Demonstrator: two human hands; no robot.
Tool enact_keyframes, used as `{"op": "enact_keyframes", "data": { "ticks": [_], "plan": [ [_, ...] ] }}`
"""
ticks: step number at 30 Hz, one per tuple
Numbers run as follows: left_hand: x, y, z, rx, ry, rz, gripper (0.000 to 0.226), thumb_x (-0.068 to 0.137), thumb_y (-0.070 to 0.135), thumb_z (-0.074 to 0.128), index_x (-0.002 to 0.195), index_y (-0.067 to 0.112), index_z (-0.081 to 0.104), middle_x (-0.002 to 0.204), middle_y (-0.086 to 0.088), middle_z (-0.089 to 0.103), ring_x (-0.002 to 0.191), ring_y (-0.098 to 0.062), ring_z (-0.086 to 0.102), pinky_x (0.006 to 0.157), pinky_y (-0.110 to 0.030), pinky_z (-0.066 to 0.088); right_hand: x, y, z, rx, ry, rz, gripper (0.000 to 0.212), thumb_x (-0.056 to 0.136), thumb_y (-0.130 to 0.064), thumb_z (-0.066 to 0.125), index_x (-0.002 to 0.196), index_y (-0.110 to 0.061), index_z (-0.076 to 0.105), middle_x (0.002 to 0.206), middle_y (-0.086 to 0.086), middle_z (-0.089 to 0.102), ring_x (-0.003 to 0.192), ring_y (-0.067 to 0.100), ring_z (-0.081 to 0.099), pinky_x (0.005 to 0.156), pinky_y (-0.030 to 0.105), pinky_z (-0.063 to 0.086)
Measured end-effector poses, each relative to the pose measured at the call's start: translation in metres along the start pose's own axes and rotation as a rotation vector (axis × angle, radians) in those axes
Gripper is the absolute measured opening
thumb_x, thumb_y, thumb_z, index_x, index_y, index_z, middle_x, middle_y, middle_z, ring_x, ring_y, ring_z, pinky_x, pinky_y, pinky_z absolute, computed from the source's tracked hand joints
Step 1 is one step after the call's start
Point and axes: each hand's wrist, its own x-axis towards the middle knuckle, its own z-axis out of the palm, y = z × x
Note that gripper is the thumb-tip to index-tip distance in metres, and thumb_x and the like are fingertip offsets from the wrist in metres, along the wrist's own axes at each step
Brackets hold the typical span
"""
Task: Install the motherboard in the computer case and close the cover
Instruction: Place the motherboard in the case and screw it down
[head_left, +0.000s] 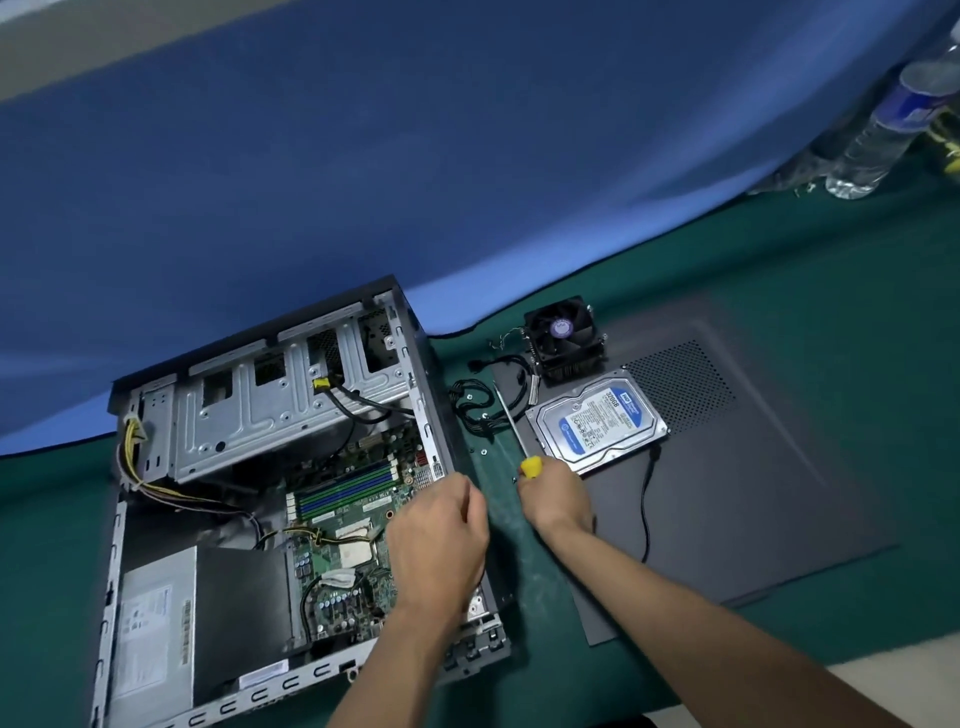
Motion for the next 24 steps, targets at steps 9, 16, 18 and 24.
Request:
{"op": "enact_keyframes", "data": {
  "ticks": [9,16,18,24],
  "plan": [
    [0.0,-0.002,0.003,-0.02,0.051,-0.018,0.08,0.066,0.0,0.078,0.061,0.037,0.007,0.044,0.014,0.006,0.038,0.01,0.009,0.048,-0.005,0.006,0.007,-0.002,0.009,-0.142,0.078,-0.017,0.012,0.093,-0.029,0.057,0.098,-0.022,0.065,0.075,-0.003,0.058,0.068,0.019,0.05,0.064,0.024,0.036],
    [-0.001,-0.003,0.002,0.003,0.047,-0.015,0.061,0.064,-0.002,0.079,0.058,0.026,0.024,0.048,0.015,0.009,0.041,0.011,0.006,0.047,-0.005,0.003,0.006,0.0,0.012,-0.269,0.089,-0.127,0.018,0.095,-0.025,0.049,0.089,-0.014,0.062,0.087,0.004,0.069,0.081,0.026,0.064,0.065,0.027,0.039],
    [-0.001,-0.004,0.003,-0.007,0.044,-0.01,0.061,0.063,-0.003,0.079,0.059,0.027,0.025,0.048,0.015,0.016,0.04,0.011,0.007,0.047,-0.005,0.004,0.003,0.002,0.014,-0.307,0.088,-0.173,0.019,0.095,-0.026,0.048,0.091,-0.012,0.06,0.088,0.005,0.069,0.084,0.027,0.065,0.066,0.029,0.042],
    [-0.002,-0.006,0.004,0.024,0.05,-0.015,0.059,0.064,-0.001,0.079,0.059,0.026,0.027,0.048,0.013,0.022,0.037,0.002,0.015,0.046,-0.005,0.005,0.002,0.003,0.008,-0.197,0.009,-0.111,0.019,0.095,-0.029,0.05,0.085,-0.015,0.059,0.077,0.001,0.06,0.074,0.026,0.057,0.063,0.027,0.039]
  ]
}}
